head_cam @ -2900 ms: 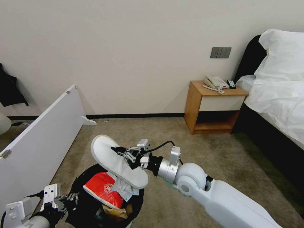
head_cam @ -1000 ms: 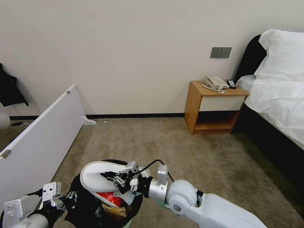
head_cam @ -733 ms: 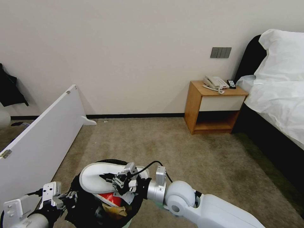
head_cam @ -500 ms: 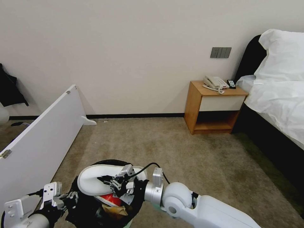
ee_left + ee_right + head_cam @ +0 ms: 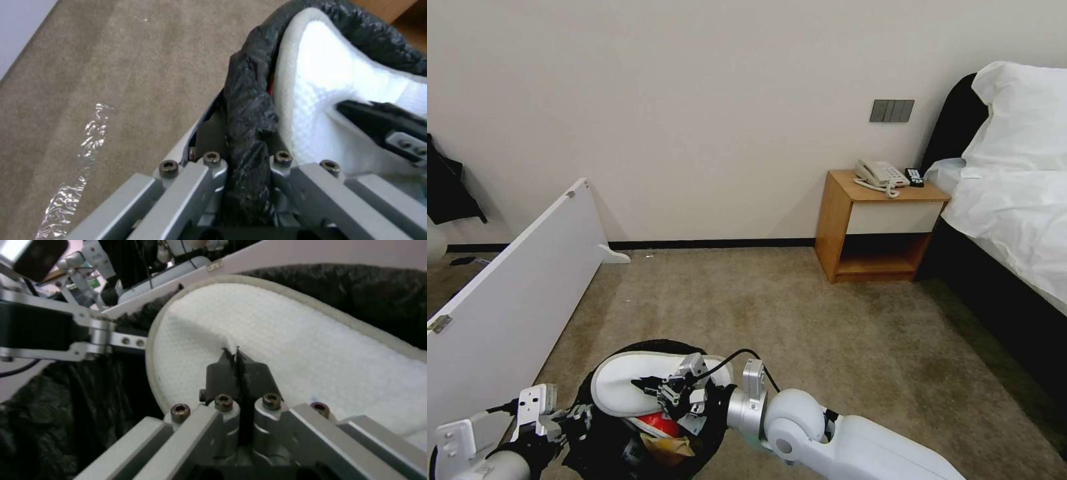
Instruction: Pick up the trash bin, then pick up the garbage from the floor and place it into the trash bin.
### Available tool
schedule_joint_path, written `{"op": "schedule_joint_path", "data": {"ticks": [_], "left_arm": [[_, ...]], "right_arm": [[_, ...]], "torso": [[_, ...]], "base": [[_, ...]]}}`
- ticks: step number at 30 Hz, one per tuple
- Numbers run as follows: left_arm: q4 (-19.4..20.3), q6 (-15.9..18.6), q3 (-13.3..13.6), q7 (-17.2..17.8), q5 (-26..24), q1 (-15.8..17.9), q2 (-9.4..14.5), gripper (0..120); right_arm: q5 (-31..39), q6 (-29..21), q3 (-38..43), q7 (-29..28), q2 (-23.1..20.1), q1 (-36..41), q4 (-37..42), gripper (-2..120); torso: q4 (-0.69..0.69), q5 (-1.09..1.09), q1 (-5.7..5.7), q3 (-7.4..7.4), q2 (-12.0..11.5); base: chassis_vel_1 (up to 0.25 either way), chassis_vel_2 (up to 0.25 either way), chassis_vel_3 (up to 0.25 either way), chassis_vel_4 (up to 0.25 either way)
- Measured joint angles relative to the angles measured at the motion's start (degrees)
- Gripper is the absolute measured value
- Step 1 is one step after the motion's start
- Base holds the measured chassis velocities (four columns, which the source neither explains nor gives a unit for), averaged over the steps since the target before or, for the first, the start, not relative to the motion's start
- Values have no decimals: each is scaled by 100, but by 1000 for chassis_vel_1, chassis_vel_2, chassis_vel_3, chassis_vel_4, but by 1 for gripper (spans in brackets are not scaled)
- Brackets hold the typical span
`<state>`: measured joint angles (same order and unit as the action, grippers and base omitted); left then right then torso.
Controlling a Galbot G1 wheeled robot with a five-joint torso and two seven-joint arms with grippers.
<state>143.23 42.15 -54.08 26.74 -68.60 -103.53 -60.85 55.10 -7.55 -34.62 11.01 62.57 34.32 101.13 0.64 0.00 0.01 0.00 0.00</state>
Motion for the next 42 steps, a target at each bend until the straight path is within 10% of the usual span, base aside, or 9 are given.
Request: {"op": "schedule_joint_path", "data": {"ticks": [30,42], "left_arm": [[0,-2,2,81,-121,-78,8,4],[1,-2,27,105,-181,-105,-13,4]], "right_arm": [[266,-414,-48,-469,60,-17,54,0],[201,-337,-136,-456,155,-74,-20,45]], "torso": [[0,0,0,0,0],[0,0,0,0,0]], "base": [[0,0,0,0],[0,0,0,0]]}}
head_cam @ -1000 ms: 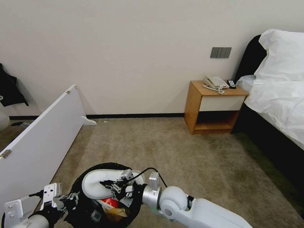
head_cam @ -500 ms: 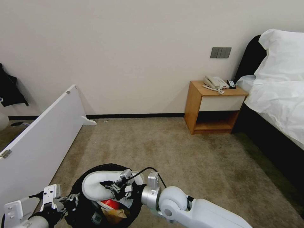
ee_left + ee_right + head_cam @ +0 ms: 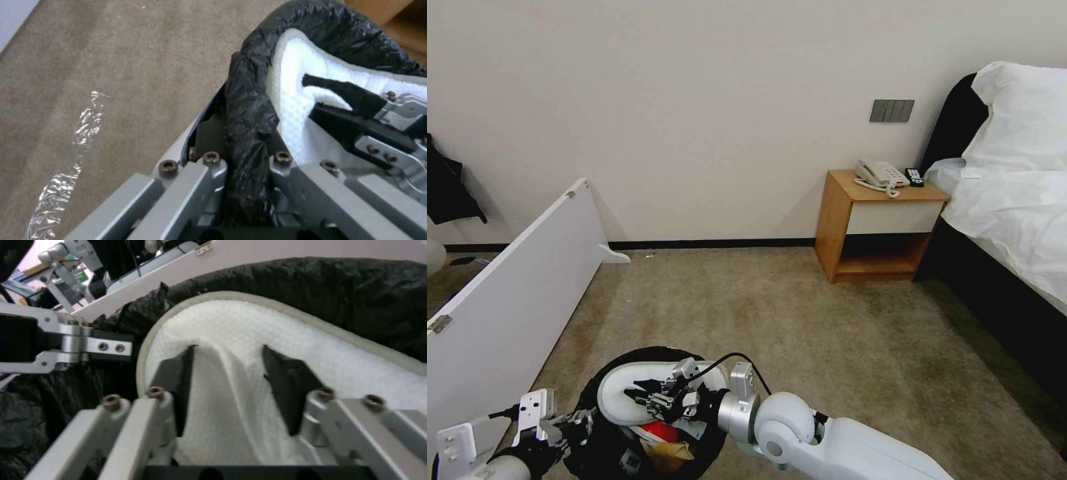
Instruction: Pick up the trash bin, then pick up the garbage from the floor and place it into the trash bin.
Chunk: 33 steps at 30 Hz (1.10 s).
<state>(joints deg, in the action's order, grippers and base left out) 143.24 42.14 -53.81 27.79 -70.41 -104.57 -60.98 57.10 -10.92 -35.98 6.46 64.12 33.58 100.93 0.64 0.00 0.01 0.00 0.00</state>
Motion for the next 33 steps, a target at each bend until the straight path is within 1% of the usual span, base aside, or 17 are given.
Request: {"op": "schedule_joint_path", "data": {"ticks": [1,2,3,4,5,6,7,8,9,10,12,13,14,19,33], "left_arm": [[0,0,-1,0,-12,8,3,4],[0,0,-2,0,-24,20,11,4],[0,0,-2,0,-24,20,11,4],[0,0,-3,0,-29,27,16,4],[0,0,-3,0,-31,29,19,4],[0,0,-2,0,-32,33,21,4],[0,0,-2,0,-32,33,21,4],[0,0,-1,0,-34,40,23,4],[0,0,-1,0,-34,40,23,4],[1,0,-1,0,-36,41,25,4],[1,0,-2,1,-41,44,27,4],[1,0,-2,1,-41,44,27,4],[1,0,-5,1,-42,45,28,4],[2,0,-13,7,-48,45,29,4],[4,-3,-35,22,-52,44,20,4]], "right_arm": [[2,16,-4,12,-6,-10,9,52],[2,24,-9,24,-18,-17,22,55],[2,24,-9,24,-18,-17,22,55],[0,33,-11,36,-21,-18,29,58],[-2,40,-11,41,-21,-18,31,66],[-3,48,-11,45,-24,-18,36,71],[-3,48,-11,45,-24,-18,36,71],[-5,53,-11,45,-27,-20,49,78],[-5,53,-11,45,-27,-20,49,78],[-5,56,-11,45,-33,-29,66,81],[-6,59,-11,45,-42,-44,103,92],[-6,59,-11,45,-42,-44,103,92],[-8,67,-11,44,-50,-53,130,96],[-24,119,3,40,-117,-82,238,100],[13,270,262,48,-343,-171,545,100]], "torso": [[0,0,0,0,0],[0,0,0,0,0],[0,0,0,0,0],[1,0,0,0,0],[1,0,0,0,0],[0,0,0,0,0],[0,0,0,0,0],[0,0,0,0,0],[0,0,0,0,0],[1,0,0,0,0],[0,0,0,0,0],[0,0,0,0,0],[0,0,0,0,0],[1,0,0,0,0],[0,0,0,0,0]], "base": [[0,0,0,0],[0,0,0,0],[0,0,0,0],[0,0,0,0],[0,0,0,0],[0,0,0,0],[0,0,0,0],[0,0,0,0],[0,0,0,0],[0,0,0,0],[0,0,0,0],[0,0,0,0],[0,0,0,0],[0,0,0,0],[0,0,0,0]]}}
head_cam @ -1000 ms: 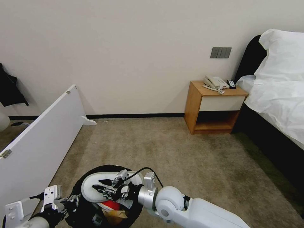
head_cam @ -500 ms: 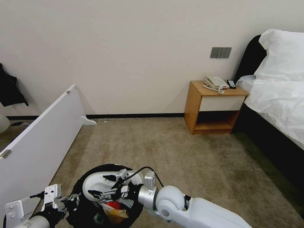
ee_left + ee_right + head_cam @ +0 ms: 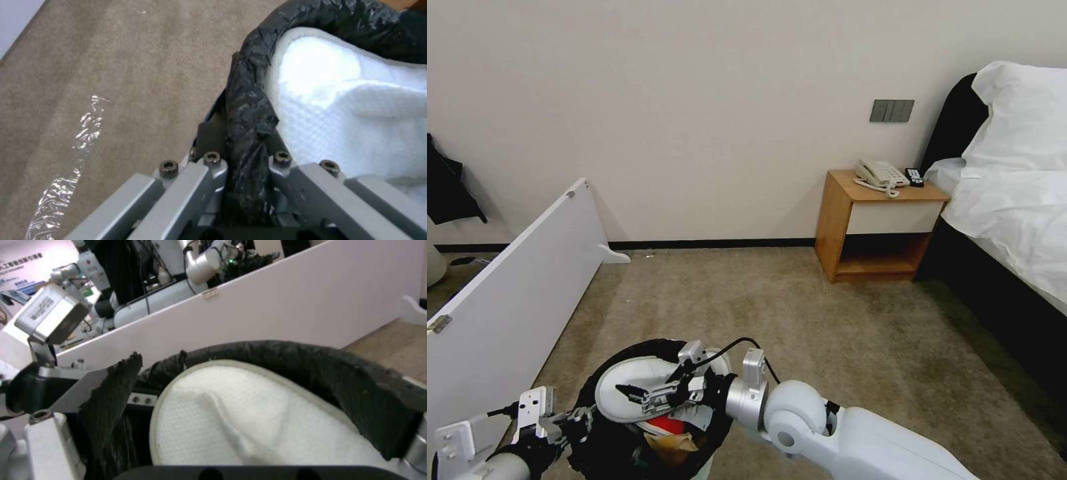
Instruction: Pick up the trash bin, then pick up the garbage from the floor and place it into the trash bin.
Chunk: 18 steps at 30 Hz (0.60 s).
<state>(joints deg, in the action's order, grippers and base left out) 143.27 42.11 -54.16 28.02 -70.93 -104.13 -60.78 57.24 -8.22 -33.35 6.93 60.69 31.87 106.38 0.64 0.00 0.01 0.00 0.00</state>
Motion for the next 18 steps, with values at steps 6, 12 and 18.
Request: {"op": "schedule_joint_path", "data": {"ticks": [6,12,18], "left_arm": [[0,0,-1,7,-9,-18,-20,4],[0,0,13,9,-15,-37,-61,4],[0,0,6,12,-48,-35,-61,4]], "right_arm": [[0,42,18,15,-8,-6,31,100],[7,95,24,38,64,-62,28,100],[42,201,58,84,134,-106,37,100]], "torso": [[0,0,0,0,0],[0,0,0,0,0],[0,0,0,0,0]], "base": [[0,0,0,0],[0,0,0,0],[0,0,0,0]]}}
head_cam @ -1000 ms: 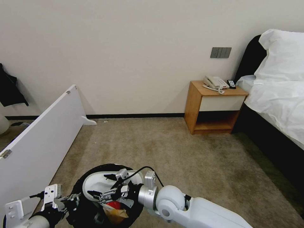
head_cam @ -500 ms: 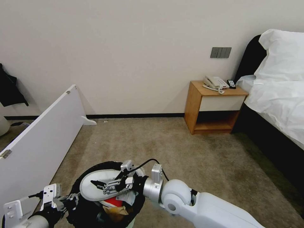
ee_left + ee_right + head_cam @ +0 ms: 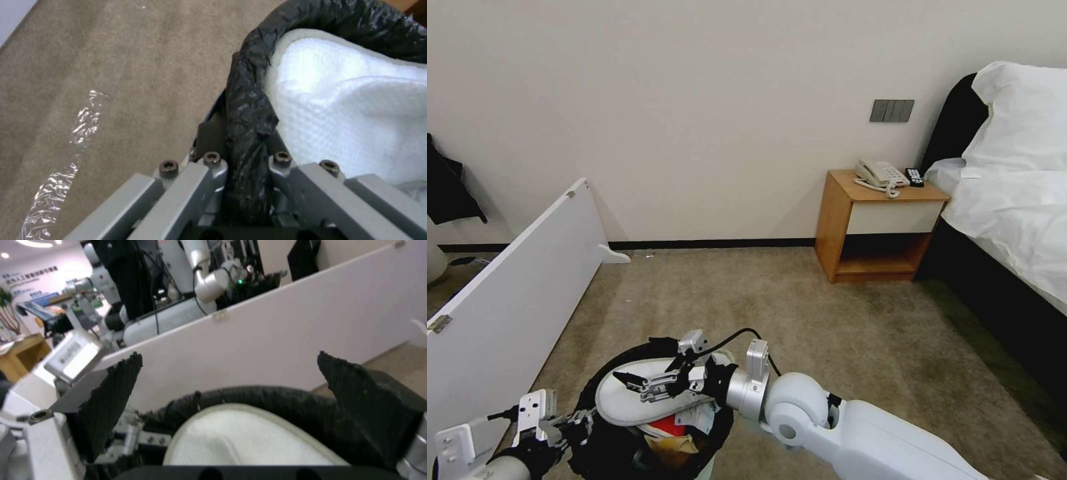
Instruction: Pick up the trash bin, then pick up the garbage from the floor and place it into the trash bin.
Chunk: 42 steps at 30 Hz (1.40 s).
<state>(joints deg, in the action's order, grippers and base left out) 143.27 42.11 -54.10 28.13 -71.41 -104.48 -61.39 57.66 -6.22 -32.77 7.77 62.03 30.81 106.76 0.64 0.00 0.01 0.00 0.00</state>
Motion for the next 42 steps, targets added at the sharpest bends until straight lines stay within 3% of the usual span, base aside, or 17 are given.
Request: {"op": "schedule_joint_path", "data": {"ticks": [19,25,35,37,40,42], "left_arm": [[-3,2,-22,15,-53,71,21,4],[-13,3,-53,21,-66,153,23,4],[-198,3,-159,12,-118,362,7,4],[-269,3,-133,-40,-2,408,-28,4],[-288,3,-121,-92,89,401,-104,4],[-275,3,-179,-132,153,342,-192,4]], "right_arm": [[82,305,190,111,39,-67,100,100],[68,393,631,-34,63,-91,123,100],[-32,286,2351,-630,-448,341,119,100],[-349,273,3103,-813,-652,809,123,100],[-725,307,3575,-1117,-647,1322,136,100],[-951,314,3724,-1313,-566,1518,126,100]], "torso": [[0,0,0,0,0],[0,0,0,0,0],[1,-1,0,0,0],[1,-1,0,0,0],[8,-1,0,0,0],[4,-3,0,0,0]], "base": [[0,0,0,0],[0,0,0,0],[0,0,0,0],[0,0,0,0],[0,0,0,0],[0,0,0,0]]}}
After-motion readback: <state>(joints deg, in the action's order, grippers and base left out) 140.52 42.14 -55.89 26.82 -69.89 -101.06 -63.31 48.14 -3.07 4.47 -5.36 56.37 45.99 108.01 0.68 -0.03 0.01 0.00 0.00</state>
